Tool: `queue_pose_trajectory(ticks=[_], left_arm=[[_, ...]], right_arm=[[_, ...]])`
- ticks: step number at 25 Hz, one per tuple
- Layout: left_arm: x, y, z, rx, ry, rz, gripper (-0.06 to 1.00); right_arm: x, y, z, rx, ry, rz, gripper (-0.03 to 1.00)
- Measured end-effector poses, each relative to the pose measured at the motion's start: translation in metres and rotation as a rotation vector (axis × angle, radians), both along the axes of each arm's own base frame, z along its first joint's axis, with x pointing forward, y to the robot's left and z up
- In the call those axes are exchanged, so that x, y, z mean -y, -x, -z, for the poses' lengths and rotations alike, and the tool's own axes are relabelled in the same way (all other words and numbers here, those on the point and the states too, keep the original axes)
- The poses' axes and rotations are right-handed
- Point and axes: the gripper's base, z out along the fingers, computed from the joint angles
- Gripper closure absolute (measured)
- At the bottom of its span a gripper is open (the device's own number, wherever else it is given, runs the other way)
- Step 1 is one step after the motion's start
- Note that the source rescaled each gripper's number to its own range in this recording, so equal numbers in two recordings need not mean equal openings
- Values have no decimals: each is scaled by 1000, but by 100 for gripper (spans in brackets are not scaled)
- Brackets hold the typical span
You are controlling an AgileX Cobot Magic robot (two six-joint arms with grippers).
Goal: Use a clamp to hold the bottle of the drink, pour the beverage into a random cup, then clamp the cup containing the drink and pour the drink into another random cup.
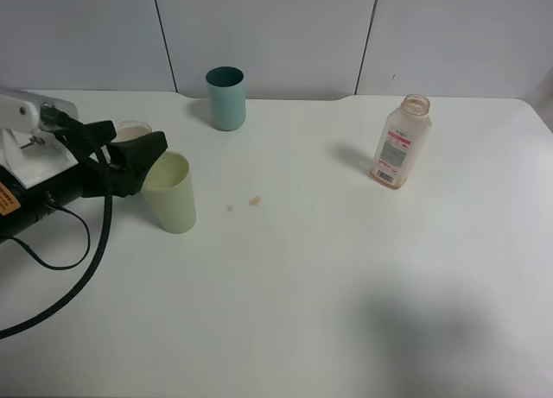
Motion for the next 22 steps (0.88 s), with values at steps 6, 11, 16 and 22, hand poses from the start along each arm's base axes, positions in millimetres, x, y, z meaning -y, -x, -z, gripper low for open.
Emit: queue_pose_trajectory(ticks=[6,11,16,22], left_arm=[[-5,9,-29,93,87,-20,-6],[-11,17,-44,112,133,-57,-6],[-16,27,-56,84,177,-79,-6],[-35,41,-71,109,144,-158,-6]], right_arm=[[0,0,0,0,0,0,3],[0,0,0,0,0,0,3],[0,0,0,0,0,0,3],[0,0,0,0,0,0,3]])
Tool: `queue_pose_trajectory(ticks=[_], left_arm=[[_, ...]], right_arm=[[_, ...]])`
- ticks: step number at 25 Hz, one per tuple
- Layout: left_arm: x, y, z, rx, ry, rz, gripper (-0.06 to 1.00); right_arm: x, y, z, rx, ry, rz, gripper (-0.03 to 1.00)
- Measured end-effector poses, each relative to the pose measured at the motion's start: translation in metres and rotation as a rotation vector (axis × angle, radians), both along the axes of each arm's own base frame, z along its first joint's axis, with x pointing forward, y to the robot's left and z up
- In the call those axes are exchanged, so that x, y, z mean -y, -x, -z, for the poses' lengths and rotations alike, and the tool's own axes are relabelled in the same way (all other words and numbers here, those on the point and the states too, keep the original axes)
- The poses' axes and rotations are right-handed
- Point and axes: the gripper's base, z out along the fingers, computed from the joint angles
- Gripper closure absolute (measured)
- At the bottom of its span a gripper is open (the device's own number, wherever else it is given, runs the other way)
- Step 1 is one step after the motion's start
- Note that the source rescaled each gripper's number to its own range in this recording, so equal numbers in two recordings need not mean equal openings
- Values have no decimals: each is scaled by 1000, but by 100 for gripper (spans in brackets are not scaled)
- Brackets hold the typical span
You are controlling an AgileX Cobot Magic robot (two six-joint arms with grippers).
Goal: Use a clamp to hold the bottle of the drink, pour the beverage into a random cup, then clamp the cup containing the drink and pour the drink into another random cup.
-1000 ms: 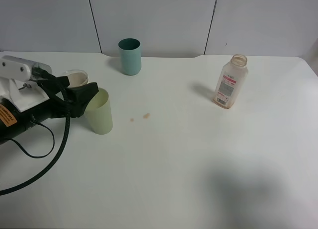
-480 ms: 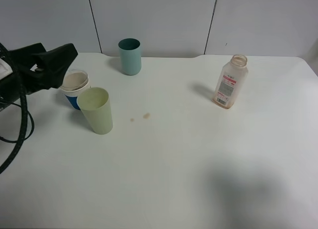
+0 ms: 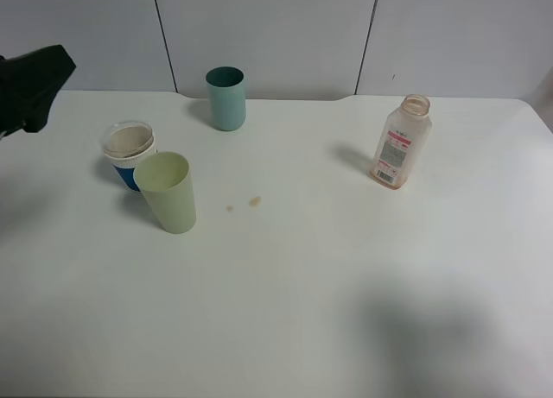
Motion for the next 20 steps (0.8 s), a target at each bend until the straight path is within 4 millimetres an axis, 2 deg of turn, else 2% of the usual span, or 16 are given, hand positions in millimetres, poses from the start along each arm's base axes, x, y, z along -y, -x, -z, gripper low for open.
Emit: queue_pose_trajectory(ticks=[9,20], left_arm=[[-24,32,-35,-5,-78,-155,-6],[-38,58,-67,-99,-201,-282,-6]], right_arm=[[0,0,0,0,0,0,3],[0,0,0,0,0,0,3]])
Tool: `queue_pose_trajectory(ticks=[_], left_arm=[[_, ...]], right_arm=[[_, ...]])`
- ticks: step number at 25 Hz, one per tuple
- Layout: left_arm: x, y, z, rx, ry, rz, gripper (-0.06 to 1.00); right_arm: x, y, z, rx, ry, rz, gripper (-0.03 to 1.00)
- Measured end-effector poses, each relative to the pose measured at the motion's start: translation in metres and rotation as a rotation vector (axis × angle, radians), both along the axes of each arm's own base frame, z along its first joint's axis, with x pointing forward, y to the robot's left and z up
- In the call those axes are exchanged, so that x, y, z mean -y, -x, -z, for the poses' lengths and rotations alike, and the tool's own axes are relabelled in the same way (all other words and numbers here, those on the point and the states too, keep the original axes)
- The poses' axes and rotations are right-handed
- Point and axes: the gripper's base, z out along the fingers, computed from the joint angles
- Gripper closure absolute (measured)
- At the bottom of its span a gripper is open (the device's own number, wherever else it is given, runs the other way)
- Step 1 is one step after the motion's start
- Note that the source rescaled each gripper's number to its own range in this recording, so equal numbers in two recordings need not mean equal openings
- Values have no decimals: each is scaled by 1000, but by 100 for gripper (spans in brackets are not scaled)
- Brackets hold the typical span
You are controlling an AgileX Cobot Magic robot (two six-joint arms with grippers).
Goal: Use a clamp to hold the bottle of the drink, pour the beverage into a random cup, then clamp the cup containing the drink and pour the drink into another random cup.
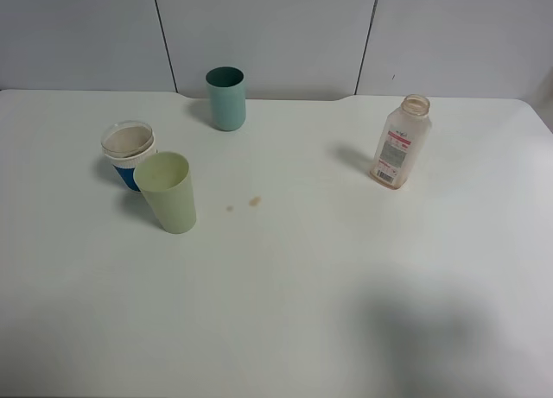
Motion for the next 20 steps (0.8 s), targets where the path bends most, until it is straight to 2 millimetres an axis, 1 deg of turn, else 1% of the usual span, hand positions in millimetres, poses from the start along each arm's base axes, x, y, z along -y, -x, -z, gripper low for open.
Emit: queue_pose_trajectory(ticks=[5,8,12,14,20], left_arm=[[-4,11,-16,-85,-53,-32,-5],[-6,20,-18,-165,-108,-34,-5],[-9,34,-21,-229,-151,-41,-4],[-10,42,-21,-265,-152,-47,-3],[-12,66,-10,-387,-118,-38,-3]], right_arm=[[0,0,0,0,0,0,3],[0,0,0,0,0,0,3],[0,0,0,0,0,0,3],[0,0,0,0,0,0,3],[0,0,0,0,0,0,3]])
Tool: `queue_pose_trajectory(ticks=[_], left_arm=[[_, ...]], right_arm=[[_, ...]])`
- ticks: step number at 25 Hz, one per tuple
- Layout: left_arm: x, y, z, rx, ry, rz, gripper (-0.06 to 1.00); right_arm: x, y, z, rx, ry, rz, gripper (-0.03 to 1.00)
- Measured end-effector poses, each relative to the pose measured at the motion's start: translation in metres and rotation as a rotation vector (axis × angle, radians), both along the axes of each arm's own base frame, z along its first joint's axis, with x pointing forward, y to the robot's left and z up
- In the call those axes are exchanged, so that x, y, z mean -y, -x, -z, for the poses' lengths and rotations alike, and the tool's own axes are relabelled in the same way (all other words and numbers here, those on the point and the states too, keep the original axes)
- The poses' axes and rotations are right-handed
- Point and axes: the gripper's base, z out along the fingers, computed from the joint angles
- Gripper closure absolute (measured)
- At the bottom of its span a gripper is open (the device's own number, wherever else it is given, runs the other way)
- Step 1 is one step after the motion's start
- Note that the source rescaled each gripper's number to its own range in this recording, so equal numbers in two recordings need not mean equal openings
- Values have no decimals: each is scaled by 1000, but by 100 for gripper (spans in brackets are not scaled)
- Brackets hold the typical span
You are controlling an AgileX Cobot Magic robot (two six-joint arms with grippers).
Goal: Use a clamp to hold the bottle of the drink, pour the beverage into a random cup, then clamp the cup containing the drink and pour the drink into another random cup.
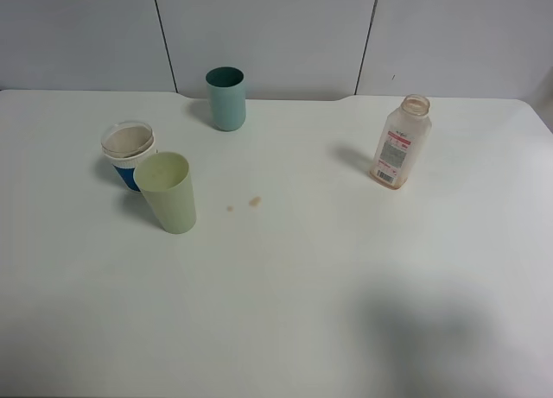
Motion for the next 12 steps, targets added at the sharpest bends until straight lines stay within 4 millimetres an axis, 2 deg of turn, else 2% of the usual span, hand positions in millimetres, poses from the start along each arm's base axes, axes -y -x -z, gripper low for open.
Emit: queue_pose_trajectory(ticks=[6,12], left_arm=[[-2,19,11,-82,4,-10,-2],[-2,26,19,-119,23,-7,-2]], right_arm=[[0,0,0,0,0,0,3],[0,0,0,0,0,0,3]])
